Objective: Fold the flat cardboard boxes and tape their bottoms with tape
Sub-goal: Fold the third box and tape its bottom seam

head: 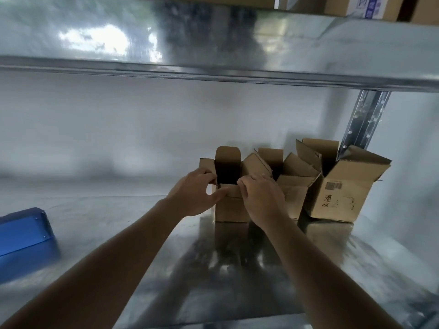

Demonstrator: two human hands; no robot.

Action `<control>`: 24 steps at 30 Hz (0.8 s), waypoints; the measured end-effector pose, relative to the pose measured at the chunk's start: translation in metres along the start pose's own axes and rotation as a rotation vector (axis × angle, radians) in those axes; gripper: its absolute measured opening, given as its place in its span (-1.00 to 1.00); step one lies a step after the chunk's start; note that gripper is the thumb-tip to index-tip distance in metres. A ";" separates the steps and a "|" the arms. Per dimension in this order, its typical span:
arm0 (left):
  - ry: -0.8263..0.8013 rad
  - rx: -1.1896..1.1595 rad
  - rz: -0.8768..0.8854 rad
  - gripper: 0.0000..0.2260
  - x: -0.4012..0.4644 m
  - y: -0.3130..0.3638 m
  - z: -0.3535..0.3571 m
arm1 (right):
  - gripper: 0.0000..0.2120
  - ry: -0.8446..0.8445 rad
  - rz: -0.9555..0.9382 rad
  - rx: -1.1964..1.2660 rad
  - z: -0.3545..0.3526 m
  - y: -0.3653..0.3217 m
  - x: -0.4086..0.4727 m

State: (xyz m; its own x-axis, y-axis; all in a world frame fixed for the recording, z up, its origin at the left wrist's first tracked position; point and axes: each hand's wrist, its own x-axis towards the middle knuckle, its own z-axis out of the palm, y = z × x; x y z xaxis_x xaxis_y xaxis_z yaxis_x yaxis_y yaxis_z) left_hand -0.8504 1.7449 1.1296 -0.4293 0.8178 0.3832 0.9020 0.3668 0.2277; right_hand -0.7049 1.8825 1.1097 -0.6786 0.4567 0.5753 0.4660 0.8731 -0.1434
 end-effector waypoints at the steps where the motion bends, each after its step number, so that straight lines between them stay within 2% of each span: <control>1: -0.008 0.011 -0.005 -0.45 0.000 0.001 0.000 | -0.67 0.001 0.002 0.008 -0.001 0.001 0.000; 6: -0.024 0.096 -0.010 -0.59 0.002 0.005 -0.011 | -0.65 -0.003 0.020 0.070 -0.008 -0.003 0.002; 12: 0.005 0.069 0.061 -0.64 -0.002 0.002 -0.035 | -0.62 -0.022 0.007 0.085 -0.033 -0.020 0.008; 15: 0.005 0.051 0.082 -0.79 -0.015 0.000 -0.053 | -0.62 0.000 -0.030 0.078 -0.046 -0.036 0.009; 16: 0.012 0.057 0.084 -0.79 -0.020 -0.002 -0.057 | -0.63 0.007 -0.048 0.070 -0.050 -0.044 0.009; 21: -0.035 0.157 0.034 -0.51 -0.055 -0.021 -0.080 | -0.71 -0.003 -0.112 0.055 -0.060 -0.087 -0.006; 24: -0.032 0.172 0.042 -0.48 -0.087 -0.038 -0.095 | -0.61 -0.034 -0.094 0.076 -0.063 -0.119 -0.021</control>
State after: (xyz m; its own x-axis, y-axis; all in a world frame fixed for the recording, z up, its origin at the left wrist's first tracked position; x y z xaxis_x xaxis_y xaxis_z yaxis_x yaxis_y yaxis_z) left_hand -0.8517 1.6183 1.1726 -0.3920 0.8468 0.3595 0.9148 0.4002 0.0547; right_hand -0.7099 1.7582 1.1655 -0.7368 0.3765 0.5616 0.3560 0.9222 -0.1512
